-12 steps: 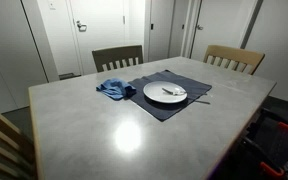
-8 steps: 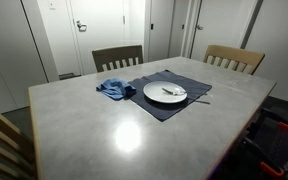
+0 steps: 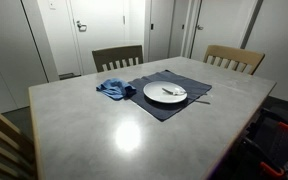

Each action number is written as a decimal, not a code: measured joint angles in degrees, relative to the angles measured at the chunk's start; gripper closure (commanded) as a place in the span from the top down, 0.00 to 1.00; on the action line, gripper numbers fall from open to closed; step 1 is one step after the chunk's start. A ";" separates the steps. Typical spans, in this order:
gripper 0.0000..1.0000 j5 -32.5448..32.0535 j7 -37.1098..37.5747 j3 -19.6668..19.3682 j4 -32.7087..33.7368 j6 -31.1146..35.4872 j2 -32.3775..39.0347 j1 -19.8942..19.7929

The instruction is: Remove the fork from the plate and put it on the table

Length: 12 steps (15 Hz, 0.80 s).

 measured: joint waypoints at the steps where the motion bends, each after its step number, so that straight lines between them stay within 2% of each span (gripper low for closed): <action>1: 1.00 -0.14 -0.37 -0.01 0.00 1.52 0.70 0.11; 7: 1.00 -0.10 -3.76 -1.50 0.39 12.16 8.27 0.12; 12: 1.00 -0.10 -10.91 -3.54 1.54 21.50 15.02 0.35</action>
